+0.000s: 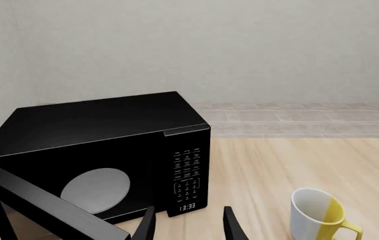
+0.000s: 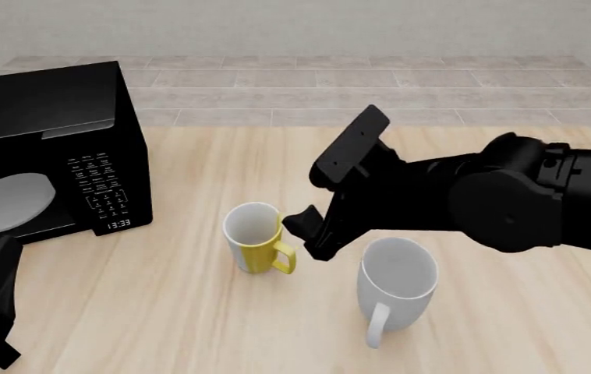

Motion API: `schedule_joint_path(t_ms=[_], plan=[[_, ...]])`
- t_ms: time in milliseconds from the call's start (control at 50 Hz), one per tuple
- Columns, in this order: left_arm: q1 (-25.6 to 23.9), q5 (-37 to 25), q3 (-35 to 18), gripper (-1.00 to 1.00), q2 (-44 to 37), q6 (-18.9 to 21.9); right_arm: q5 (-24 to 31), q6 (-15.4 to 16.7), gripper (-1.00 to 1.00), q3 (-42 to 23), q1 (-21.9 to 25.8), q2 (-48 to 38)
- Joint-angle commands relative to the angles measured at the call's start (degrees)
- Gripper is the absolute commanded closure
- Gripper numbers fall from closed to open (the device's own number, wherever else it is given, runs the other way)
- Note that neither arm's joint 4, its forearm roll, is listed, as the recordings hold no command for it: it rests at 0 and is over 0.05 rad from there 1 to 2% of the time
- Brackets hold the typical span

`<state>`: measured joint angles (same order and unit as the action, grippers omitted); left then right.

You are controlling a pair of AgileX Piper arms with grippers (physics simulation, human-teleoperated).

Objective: Put the yellow and white mug to the front of the white mug.

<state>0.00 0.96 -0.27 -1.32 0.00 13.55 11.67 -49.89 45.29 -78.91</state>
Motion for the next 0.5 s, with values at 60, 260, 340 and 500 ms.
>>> schedule_joint_path(t_ms=[60, 260, 340, 500], plan=[[0.0, 0.0, 0.0, -1.0, 0.0, 0.0, -1.8, -1.0, -1.0, -2.0, 1.8, -6.3], [0.0, 0.0, 0.0, -1.0, 0.0, 0.0, -3.8, -1.5, -1.0, -2.5, 1.4, -10.3], [0.0, 0.0, 0.0, -1.0, 0.0, 0.0, -4.3, -2.2, -1.0, -2.5, 1.7, -11.0], [0.0, 0.0, 0.0, -1.0, 0.0, 0.0, -5.2, -2.8, -1.0, -2.4, 2.2, -12.8]])
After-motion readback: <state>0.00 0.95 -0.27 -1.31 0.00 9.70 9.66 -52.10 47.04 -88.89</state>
